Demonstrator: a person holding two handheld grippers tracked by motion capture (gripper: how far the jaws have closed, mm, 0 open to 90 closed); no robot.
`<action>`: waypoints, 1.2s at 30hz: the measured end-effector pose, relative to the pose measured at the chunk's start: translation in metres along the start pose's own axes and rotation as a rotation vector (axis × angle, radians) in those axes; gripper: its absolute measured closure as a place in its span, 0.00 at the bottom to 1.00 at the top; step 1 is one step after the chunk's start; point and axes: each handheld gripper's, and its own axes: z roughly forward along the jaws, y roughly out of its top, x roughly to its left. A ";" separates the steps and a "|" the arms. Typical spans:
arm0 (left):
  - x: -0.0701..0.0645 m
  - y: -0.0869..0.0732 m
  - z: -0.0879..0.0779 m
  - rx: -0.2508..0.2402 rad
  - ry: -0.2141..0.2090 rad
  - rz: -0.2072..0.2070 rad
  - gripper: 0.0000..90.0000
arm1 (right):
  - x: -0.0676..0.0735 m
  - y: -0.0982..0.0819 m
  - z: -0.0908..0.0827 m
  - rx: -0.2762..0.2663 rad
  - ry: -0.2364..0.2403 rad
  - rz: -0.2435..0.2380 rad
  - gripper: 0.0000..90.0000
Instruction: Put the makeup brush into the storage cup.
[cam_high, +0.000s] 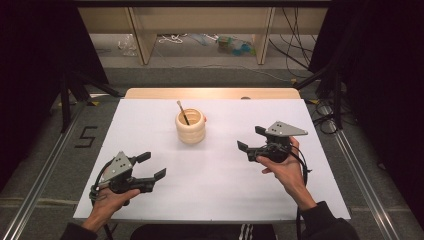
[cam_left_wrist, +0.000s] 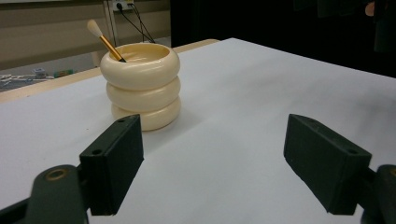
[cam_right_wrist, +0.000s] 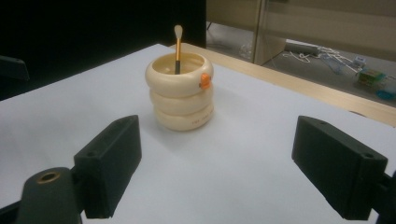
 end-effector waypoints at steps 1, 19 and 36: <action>0.000 0.000 0.000 0.000 0.000 -0.001 0.22 | 0.000 -0.002 0.000 -0.007 0.001 0.003 0.18; -0.001 0.000 0.000 0.001 0.000 -0.002 0.22 | -0.001 -0.023 -0.014 0.002 0.024 0.059 0.18; -0.001 0.000 0.001 0.002 0.001 -0.017 0.19 | 0.002 -0.034 -0.026 0.006 0.029 0.080 0.18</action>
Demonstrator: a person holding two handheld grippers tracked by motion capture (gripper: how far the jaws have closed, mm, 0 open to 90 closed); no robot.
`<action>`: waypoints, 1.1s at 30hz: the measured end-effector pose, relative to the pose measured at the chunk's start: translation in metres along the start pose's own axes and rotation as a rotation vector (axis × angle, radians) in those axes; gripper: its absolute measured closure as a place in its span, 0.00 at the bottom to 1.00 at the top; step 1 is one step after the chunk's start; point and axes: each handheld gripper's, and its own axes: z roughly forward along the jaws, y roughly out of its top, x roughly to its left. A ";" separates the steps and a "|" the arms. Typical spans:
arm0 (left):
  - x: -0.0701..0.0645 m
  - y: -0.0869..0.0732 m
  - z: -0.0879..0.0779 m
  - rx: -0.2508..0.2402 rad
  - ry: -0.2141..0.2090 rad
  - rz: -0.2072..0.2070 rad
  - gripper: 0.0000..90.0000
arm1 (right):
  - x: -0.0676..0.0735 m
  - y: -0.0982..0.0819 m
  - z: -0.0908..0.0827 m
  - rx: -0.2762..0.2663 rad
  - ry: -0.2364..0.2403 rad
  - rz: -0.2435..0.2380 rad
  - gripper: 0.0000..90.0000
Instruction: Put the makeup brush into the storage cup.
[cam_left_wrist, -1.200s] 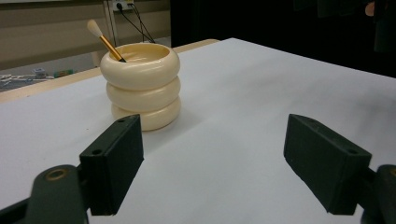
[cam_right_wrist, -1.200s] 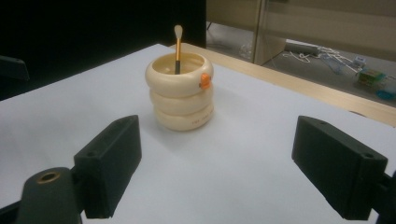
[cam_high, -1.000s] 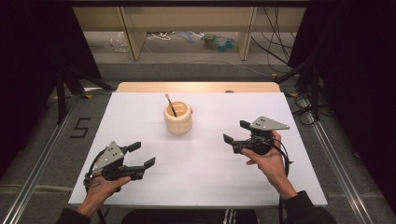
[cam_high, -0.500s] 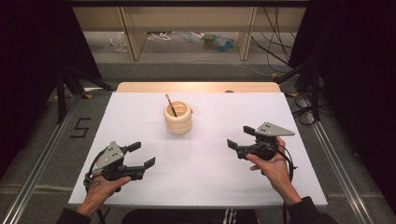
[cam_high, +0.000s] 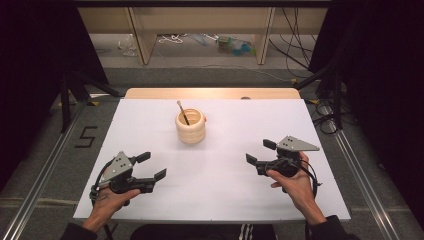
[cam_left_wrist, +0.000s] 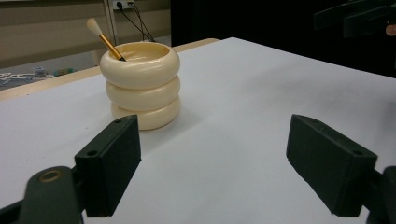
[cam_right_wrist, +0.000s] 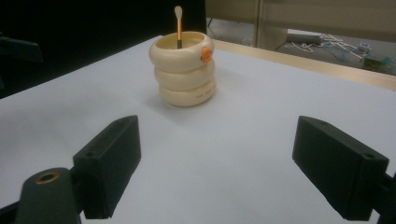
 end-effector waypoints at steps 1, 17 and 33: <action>0.000 0.000 0.000 0.001 0.000 0.000 0.19 | 0.000 0.000 -0.001 0.000 0.002 -0.003 0.18; 0.000 0.000 0.000 0.002 -0.001 -0.002 0.18 | 0.002 -0.008 -0.015 0.005 -0.009 0.002 0.18; 0.000 0.000 0.000 0.001 -0.001 0.000 0.18 | 0.007 -0.020 -0.024 0.005 -0.005 -0.012 0.18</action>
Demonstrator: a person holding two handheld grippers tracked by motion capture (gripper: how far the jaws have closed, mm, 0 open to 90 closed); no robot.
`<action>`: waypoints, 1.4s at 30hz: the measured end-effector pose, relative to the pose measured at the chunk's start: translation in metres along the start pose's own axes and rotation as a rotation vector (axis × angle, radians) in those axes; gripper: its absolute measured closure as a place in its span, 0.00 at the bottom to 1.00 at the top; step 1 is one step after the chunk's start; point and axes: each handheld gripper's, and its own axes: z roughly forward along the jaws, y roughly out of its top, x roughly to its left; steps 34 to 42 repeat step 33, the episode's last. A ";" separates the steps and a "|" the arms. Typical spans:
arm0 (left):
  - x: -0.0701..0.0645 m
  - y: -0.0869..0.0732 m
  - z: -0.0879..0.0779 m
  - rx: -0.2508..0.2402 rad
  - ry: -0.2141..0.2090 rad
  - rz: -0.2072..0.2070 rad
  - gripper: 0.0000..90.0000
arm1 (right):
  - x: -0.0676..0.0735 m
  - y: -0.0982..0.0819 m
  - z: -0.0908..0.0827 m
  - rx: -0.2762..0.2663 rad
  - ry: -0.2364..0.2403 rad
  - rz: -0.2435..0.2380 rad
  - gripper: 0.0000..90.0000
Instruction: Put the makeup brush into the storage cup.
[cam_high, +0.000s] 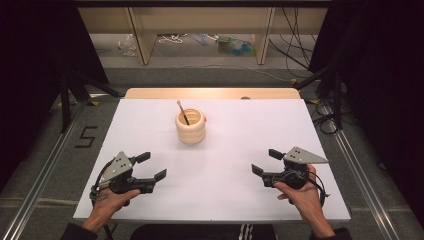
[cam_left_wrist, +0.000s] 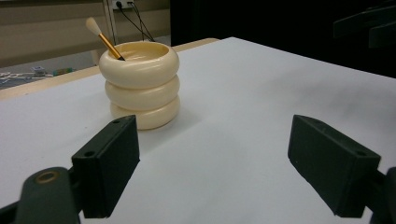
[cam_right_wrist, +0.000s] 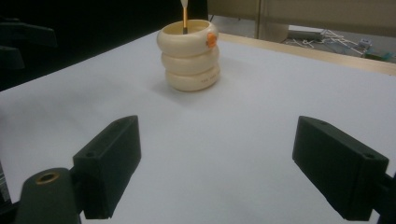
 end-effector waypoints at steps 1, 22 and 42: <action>0.000 0.000 0.000 0.000 0.000 -0.002 0.18 | 0.001 -0.001 0.000 -0.005 0.004 -0.002 0.18; 0.000 0.000 0.000 -0.002 -0.006 0.009 0.18 | 0.005 -0.010 -0.011 0.018 -0.008 0.004 0.18; 0.000 0.000 0.001 -0.002 -0.007 0.012 0.18 | 0.004 -0.010 -0.011 0.011 -0.015 0.010 0.18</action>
